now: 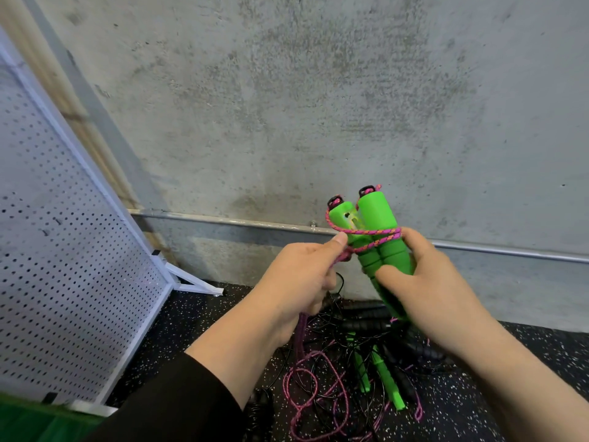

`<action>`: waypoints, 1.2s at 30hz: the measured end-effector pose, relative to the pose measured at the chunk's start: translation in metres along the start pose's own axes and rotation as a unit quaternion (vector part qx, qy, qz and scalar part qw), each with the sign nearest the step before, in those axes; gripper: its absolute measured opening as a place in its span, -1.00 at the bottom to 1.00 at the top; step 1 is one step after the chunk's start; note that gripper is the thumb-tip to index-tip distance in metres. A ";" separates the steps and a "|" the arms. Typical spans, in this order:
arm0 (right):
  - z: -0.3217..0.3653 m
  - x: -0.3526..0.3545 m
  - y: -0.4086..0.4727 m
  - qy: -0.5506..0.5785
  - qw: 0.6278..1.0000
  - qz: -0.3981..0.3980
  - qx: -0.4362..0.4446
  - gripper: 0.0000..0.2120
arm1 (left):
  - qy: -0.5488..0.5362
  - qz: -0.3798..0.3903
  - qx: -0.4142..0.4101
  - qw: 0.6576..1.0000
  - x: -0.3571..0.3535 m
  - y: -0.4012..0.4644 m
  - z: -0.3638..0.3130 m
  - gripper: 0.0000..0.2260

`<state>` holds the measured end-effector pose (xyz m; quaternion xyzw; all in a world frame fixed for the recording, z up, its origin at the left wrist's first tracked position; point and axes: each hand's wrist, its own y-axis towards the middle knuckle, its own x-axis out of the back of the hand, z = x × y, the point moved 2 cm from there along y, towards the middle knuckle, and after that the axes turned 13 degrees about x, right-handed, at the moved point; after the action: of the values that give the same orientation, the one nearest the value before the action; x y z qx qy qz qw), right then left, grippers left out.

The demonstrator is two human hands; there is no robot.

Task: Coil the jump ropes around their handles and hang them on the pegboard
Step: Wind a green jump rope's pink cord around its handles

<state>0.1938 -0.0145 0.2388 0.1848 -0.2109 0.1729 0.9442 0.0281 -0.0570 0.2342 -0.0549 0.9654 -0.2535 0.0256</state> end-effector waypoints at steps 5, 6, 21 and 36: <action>-0.011 0.004 -0.001 -0.179 0.983 0.021 0.035 -0.33 | -0.021 0.034 0.050 0.998 0.001 -0.004 -0.002 -0.49; -0.012 0.001 -0.002 -0.227 0.972 0.048 0.044 -0.24 | -0.027 0.041 0.061 0.997 -0.001 -0.005 -0.001 -0.53; -0.002 -0.007 -0.004 -0.105 0.992 0.037 0.066 -0.42 | -0.113 -0.045 0.040 0.992 0.002 0.008 0.008 -0.67; -0.002 0.000 0.000 0.498 0.850 0.051 -0.167 -0.51 | -0.069 0.046 -0.023 0.996 0.004 0.000 -0.004 -0.59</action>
<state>0.1941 -0.0140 0.2374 -0.0974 0.2522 0.2520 0.9292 0.0241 -0.0554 0.2377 -0.0286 0.9685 -0.2250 0.1026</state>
